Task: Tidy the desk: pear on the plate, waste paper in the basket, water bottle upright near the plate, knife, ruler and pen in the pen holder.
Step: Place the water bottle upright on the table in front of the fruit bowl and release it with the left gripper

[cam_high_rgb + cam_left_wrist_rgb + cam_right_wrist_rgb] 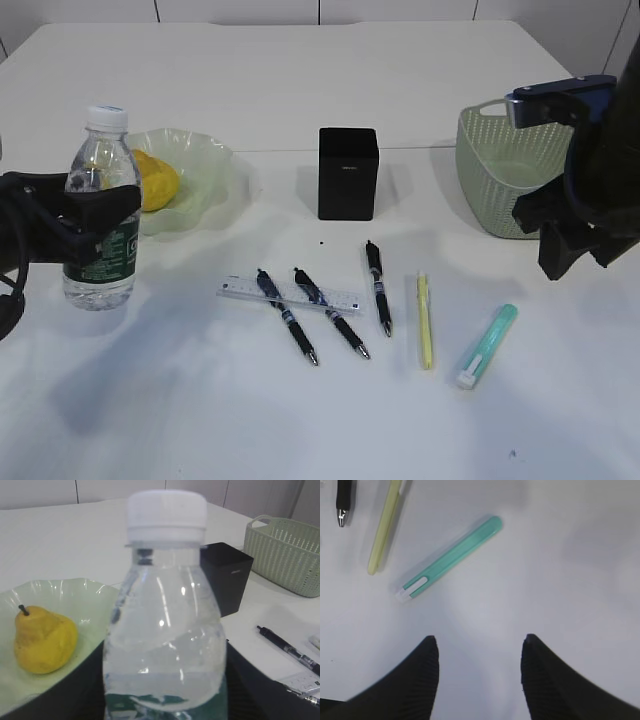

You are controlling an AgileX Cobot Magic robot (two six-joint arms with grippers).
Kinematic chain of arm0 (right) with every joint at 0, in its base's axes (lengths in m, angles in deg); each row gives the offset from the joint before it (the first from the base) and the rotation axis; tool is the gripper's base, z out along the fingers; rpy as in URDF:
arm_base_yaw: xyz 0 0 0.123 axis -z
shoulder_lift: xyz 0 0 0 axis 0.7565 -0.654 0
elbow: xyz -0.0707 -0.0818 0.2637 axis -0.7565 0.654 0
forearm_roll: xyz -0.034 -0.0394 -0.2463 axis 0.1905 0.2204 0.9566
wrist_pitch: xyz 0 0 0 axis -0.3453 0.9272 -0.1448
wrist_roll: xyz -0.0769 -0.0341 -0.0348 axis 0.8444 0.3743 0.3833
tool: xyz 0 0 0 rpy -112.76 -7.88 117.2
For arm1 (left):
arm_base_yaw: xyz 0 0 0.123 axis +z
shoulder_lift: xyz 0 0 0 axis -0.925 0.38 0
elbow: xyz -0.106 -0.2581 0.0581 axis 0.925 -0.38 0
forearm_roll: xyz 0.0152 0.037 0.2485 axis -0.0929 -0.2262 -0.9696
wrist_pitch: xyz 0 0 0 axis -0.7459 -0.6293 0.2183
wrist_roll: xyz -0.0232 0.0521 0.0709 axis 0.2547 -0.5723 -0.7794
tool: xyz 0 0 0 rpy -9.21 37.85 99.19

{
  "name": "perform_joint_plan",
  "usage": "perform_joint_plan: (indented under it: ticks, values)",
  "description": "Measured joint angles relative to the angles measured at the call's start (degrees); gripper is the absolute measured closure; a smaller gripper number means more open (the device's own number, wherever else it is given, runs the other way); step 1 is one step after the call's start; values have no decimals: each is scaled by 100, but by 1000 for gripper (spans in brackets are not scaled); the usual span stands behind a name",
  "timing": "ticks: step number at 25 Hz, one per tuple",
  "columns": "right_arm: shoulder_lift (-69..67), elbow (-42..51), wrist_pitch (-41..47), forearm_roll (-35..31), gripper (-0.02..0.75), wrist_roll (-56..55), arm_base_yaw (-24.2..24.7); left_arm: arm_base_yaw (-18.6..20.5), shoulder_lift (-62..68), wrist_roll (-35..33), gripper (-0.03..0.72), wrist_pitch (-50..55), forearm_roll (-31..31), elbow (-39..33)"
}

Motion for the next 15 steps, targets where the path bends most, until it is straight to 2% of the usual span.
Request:
perform_joint_plan:
  ticks: [7,15]
  values:
    - [0,0,0,64,345,0,0,0,261,-249,293,-585,66,0]
    - [0,0,0,142,345,10,0,0,803,-438,293,-772,527,47]
